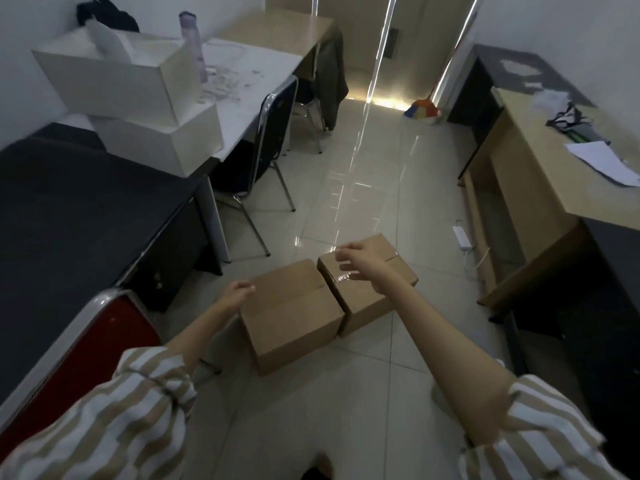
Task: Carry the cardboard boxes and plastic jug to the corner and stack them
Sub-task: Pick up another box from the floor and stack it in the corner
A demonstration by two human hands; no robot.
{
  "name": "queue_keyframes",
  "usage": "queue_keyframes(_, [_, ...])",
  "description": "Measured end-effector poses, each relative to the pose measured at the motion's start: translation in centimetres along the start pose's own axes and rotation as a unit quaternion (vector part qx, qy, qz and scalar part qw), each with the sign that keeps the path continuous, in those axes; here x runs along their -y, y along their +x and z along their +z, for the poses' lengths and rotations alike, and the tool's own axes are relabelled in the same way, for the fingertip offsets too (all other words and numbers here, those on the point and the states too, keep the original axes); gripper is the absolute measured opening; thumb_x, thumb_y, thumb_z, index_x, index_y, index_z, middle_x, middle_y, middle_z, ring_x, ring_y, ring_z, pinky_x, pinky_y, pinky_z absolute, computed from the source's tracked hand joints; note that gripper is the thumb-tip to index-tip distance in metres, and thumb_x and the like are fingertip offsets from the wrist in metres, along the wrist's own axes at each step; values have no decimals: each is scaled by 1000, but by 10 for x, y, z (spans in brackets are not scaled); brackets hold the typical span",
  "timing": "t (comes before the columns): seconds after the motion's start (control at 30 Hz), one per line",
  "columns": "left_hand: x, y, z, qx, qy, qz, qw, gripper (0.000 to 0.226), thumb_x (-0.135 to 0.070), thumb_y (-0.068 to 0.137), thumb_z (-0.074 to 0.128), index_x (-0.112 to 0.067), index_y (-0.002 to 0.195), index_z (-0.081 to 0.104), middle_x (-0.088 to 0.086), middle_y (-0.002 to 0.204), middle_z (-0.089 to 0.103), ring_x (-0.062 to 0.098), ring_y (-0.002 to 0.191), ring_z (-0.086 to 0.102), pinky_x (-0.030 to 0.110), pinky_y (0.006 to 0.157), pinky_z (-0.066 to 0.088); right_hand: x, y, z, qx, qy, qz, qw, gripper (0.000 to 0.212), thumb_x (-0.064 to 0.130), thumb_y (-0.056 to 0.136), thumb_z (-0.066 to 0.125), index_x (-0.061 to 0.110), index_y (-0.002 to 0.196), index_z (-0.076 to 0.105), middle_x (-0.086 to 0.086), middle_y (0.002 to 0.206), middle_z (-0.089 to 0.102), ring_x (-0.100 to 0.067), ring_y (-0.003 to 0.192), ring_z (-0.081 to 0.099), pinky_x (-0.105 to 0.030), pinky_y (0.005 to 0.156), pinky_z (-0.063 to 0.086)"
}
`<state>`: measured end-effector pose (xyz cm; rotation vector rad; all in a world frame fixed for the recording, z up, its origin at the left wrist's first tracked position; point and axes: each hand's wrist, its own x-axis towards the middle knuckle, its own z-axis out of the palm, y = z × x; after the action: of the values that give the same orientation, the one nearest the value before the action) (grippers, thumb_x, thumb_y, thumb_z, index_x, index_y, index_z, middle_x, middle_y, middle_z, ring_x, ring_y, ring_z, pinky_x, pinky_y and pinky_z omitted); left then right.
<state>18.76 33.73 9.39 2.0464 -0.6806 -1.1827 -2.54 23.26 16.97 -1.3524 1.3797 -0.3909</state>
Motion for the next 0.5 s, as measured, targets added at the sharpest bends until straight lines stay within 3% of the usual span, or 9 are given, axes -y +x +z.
queue_keyframes(0.13, [4, 77, 5, -5, -13, -26, 1000, 43, -18, 98, 46, -5, 139, 42, 13, 145, 43, 31, 133, 40, 39, 104, 34, -10, 91, 10, 22, 44, 49, 998, 31, 20, 94, 55, 4, 120, 59, -6, 101, 60, -18, 86, 56, -24, 63, 43])
queue_keyframes(0.27, [44, 168, 26, 11, -37, -77, 996, 45, -25, 99, 46, -14, 141, 40, 7, 149, 38, 28, 137, 35, 41, 105, 30, -74, 195, 40, 53, 55, 130, 989, 14, 22, 95, 51, 12, 103, 55, -2, 93, 59, -15, 78, 56, -29, 70, 47])
queue_keyframes(0.33, [81, 219, 41, 7, -56, -95, 994, 46, -26, 99, 45, -16, 143, 39, 5, 151, 36, 27, 139, 33, 42, 107, 28, -121, 248, 58, 51, 8, 148, 988, 7, 22, 94, 52, 16, 89, 53, 1, 80, 54, -12, 66, 53, -27, 61, 44])
queue_keyframes(0.4, [128, 268, 56, 1, -79, -120, 990, 47, -28, 99, 45, -18, 144, 37, 3, 152, 35, 26, 140, 31, 42, 109, 26, -178, 302, 75, 32, -50, 148, 987, 7, 21, 91, 56, 14, 89, 55, 0, 73, 50, -12, 58, 47, -26, 52, 36])
queue_keyframes(0.5, [212, 333, 80, -8, -105, -170, 980, 50, -36, 95, 48, -26, 143, 36, -2, 147, 40, 28, 137, 35, 45, 105, 28, -260, 376, 98, -20, -140, 122, 982, 28, 23, 88, 61, 4, 109, 63, -11, 92, 61, -25, 81, 58, -28, 65, 42])
